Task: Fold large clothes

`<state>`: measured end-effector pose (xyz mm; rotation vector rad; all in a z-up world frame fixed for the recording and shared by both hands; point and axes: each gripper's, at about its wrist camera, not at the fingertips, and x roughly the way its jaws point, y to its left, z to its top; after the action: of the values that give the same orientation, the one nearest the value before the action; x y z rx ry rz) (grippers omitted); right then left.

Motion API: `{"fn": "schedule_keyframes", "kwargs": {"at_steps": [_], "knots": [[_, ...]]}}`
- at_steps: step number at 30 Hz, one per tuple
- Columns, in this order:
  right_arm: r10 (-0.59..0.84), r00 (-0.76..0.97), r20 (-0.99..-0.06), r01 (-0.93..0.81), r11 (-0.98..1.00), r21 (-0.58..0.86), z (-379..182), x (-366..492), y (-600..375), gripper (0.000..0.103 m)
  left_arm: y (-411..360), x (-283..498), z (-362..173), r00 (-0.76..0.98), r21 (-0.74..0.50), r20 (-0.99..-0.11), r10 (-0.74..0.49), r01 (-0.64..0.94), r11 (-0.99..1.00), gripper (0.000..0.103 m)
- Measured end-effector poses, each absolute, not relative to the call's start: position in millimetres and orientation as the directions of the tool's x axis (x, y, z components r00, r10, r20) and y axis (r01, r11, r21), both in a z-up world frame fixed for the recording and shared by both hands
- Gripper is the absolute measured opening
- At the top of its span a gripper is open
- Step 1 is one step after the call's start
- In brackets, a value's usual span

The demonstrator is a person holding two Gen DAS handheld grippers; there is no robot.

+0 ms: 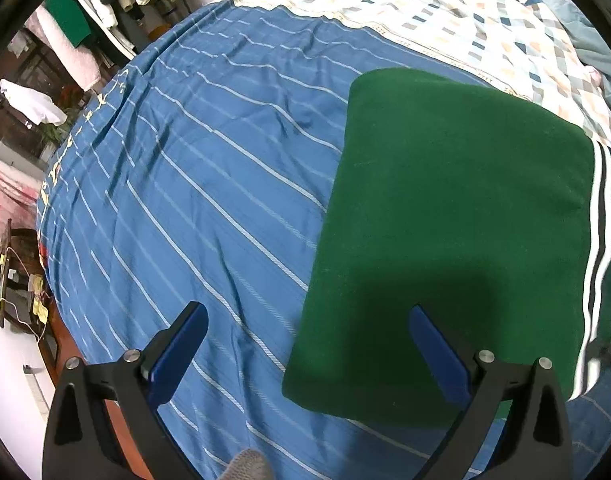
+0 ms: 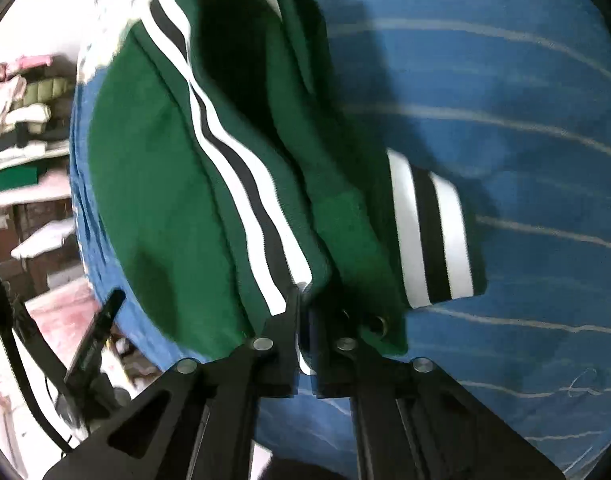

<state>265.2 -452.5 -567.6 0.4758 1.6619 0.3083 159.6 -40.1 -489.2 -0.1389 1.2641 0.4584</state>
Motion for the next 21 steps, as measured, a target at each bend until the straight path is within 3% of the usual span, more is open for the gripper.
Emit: {"fn": "schedule_keyframes", "kwargs": {"at_steps": [2,5,9,11,14,15,16,21], "knots": [[0.455,0.033,-0.890,0.083,0.886,0.456,-523,265,-464,0.002,-40,158,-481,0.245,0.142,-0.935,0.257,-0.405,0.903,0.103],[0.370,0.093,-0.924,0.096,0.921,0.378,-513,267,-485,0.002,-41,159,-481,0.252,0.143,-0.933,0.257,-0.395,0.908,0.103],[0.382,-0.092,-0.920,0.196,0.912,0.359,-584,271,-498,0.003,-41,165,-508,0.188,0.162,-0.951,0.244,-0.370,0.915,0.103],[0.423,-0.141,-0.895,0.168,0.901,0.400,-583,279,-494,0.003,-39,170,-511,0.174,0.168,-0.954,0.243,-0.360,0.918,0.103],[0.440,-0.035,-0.897,0.114,0.894,0.433,-547,298,-497,0.038,-33,180,-499,0.209,0.166,-0.945,0.252,-0.356,0.920,0.103],[0.457,0.000,-0.889,0.108,0.884,0.454,-538,307,-499,0.060,-30,187,-494,0.225,0.161,-0.942,0.250,-0.352,0.922,0.103],[0.476,0.027,-0.879,0.093,0.874,0.477,-532,317,-499,0.068,-27,195,-490,0.241,0.163,-0.936,0.257,-0.350,0.922,0.103],[0.557,0.071,-0.827,0.010,0.829,0.559,-543,384,-478,0.068,-9,243,-478,0.303,0.158,-0.913,0.273,-0.354,0.922,0.103]]}}
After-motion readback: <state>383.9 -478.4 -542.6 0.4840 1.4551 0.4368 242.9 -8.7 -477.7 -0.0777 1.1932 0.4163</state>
